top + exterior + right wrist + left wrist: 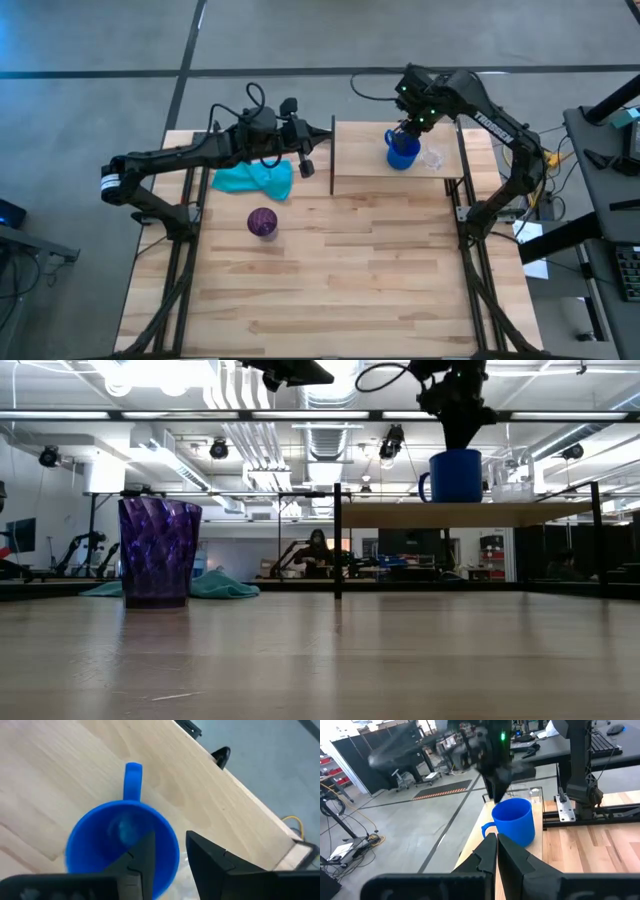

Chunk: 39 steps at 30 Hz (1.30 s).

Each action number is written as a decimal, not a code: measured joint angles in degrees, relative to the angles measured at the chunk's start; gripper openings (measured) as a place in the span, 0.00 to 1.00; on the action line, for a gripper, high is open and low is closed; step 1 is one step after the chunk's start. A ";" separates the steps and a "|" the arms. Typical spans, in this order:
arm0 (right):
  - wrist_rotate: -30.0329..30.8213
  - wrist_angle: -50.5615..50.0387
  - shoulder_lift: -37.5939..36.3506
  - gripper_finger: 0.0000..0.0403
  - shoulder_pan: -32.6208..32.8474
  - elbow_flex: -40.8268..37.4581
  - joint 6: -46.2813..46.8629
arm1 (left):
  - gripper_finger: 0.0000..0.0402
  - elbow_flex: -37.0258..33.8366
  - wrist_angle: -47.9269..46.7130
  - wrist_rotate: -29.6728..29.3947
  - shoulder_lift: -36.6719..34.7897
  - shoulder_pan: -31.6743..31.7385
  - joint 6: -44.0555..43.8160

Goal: Stack small to large cups/mugs on shelf
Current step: Put the purple cup into the shelf

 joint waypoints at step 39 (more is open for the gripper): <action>-11.04 16.64 -0.29 0.20 32.29 -5.96 8.41 | 0.00 -0.96 -47.23 7.38 -8.00 -10.63 -51.46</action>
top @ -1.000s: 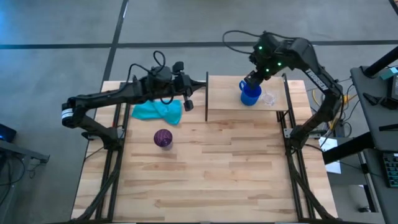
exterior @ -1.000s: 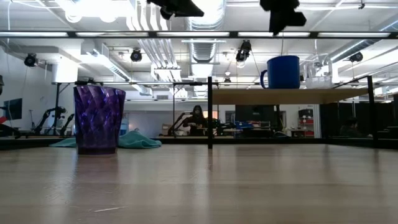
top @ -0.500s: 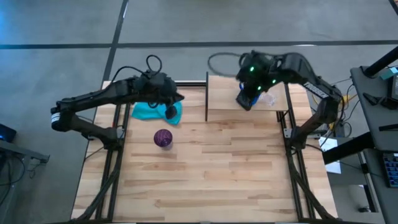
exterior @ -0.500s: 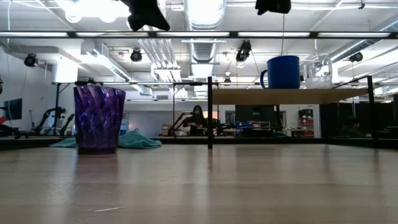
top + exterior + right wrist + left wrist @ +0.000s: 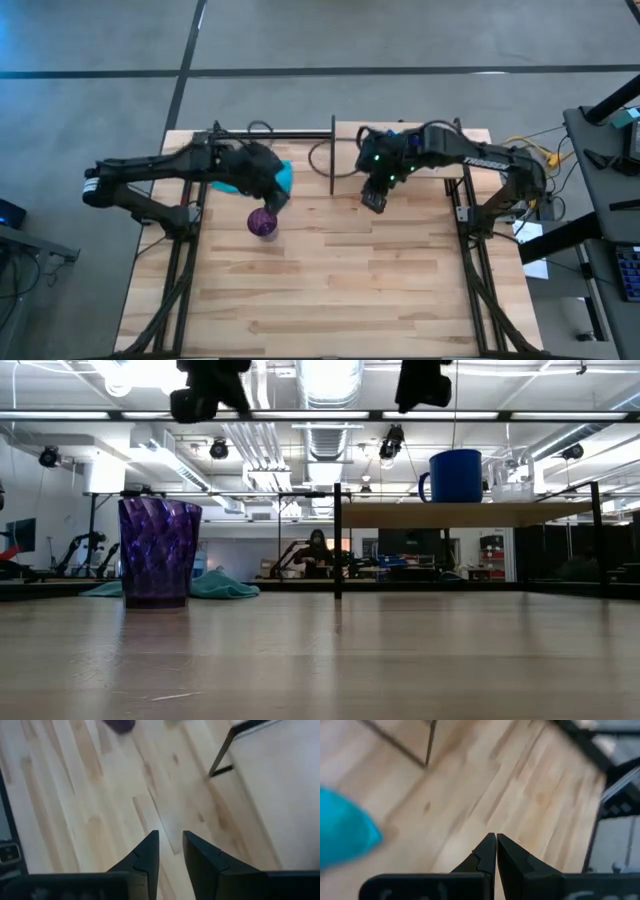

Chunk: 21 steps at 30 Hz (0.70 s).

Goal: Stack small to large cups/mugs on shelf
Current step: Put the purple cup into the shelf

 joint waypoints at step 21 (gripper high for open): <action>0.00 3.48 0.09 0.22 7.77 -14.50 6.47 | 0.00 0.07 -14.62 -2.23 11.94 -7.12 -15.36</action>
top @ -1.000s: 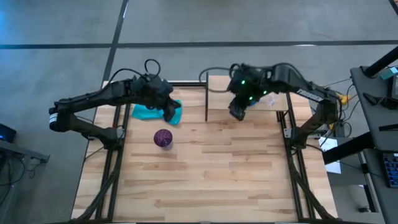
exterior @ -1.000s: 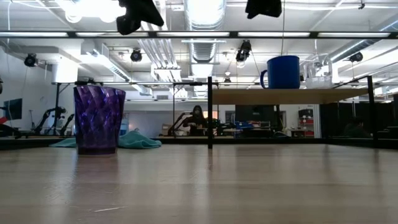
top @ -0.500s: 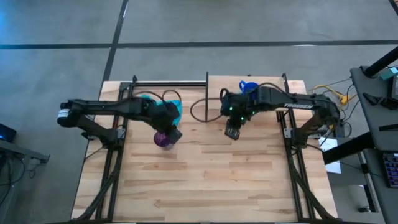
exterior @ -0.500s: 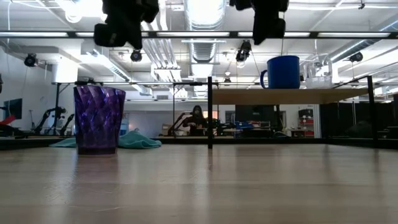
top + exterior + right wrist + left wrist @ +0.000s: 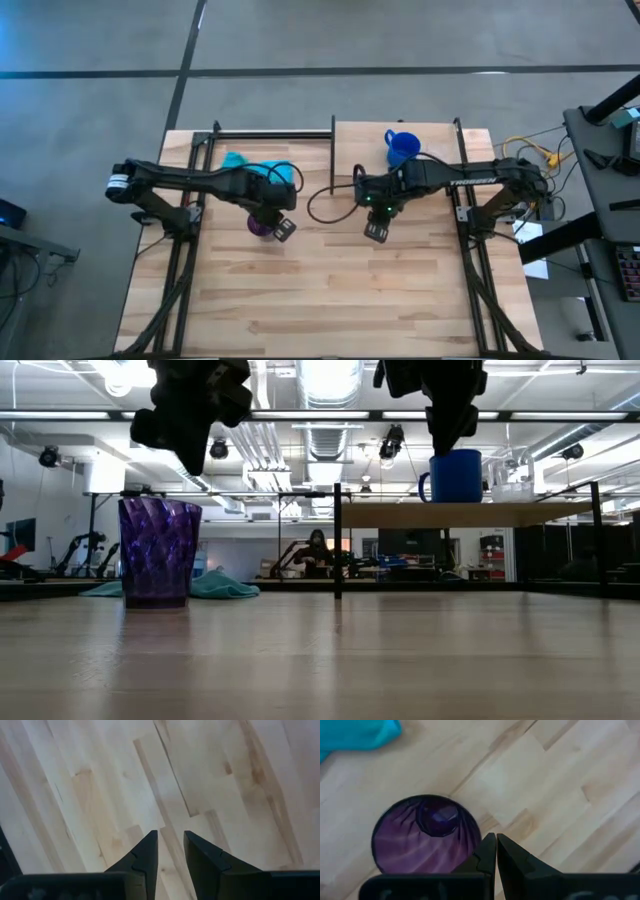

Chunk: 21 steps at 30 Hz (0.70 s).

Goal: Stack small to large cups/mugs on shelf
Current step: Put the purple cup into the shelf

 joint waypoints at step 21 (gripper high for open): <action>0.02 4.97 0.00 0.22 0.33 -0.32 0.00 | 0.00 -1.49 -1.51 -0.34 -0.09 0.11 1.92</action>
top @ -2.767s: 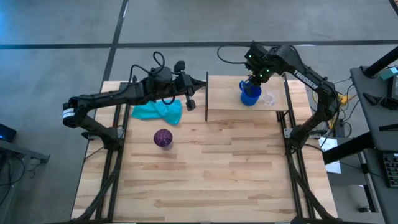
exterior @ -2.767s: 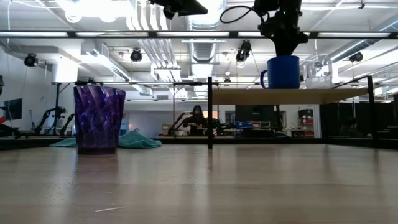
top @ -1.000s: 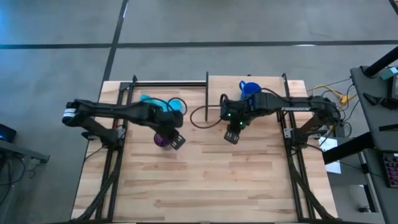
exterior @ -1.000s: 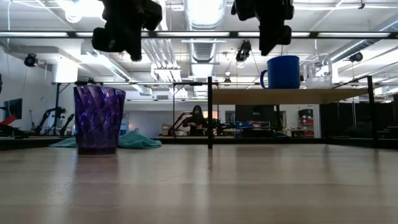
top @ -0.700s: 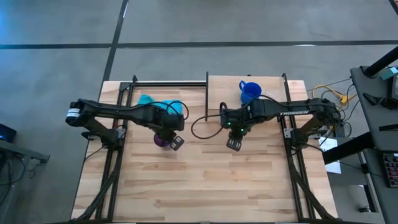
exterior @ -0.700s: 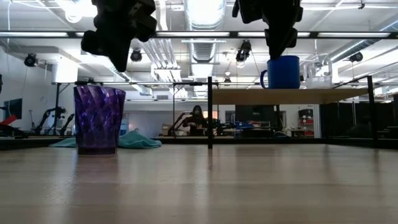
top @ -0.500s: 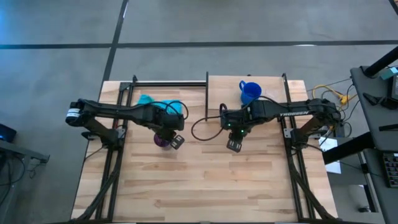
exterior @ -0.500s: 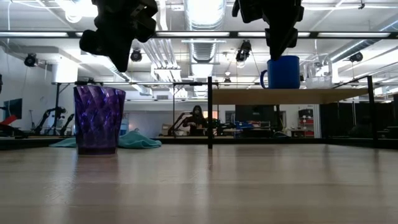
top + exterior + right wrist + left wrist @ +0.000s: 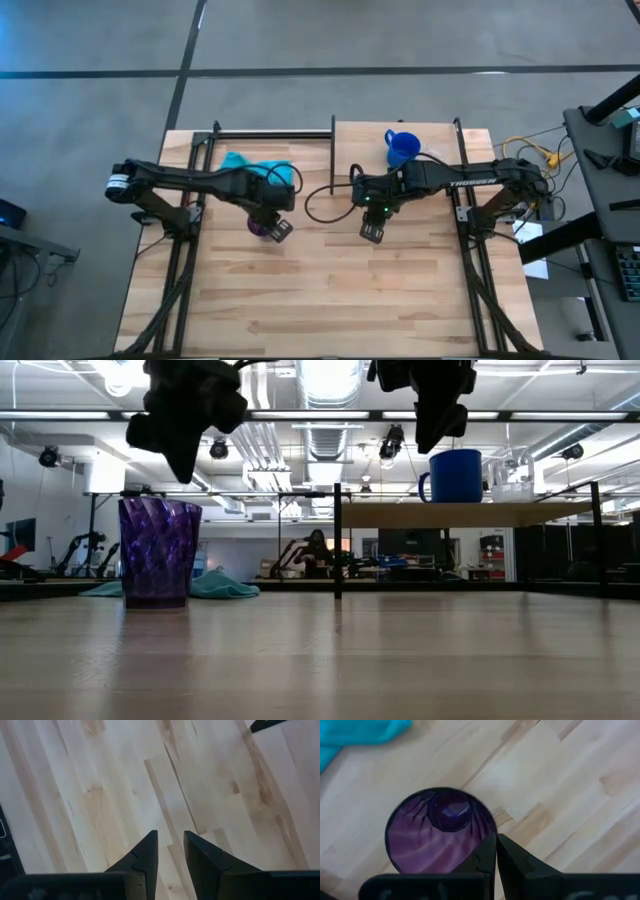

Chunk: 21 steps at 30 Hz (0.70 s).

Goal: Stack small to large cups/mugs on shelf
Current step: Put the purple cup into the shelf

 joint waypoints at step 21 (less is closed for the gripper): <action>0.00 0.98 0.00 0.19 0.00 0.00 -0.02 | 0.26 -3.19 2.74 2.86 -0.13 0.72 0.30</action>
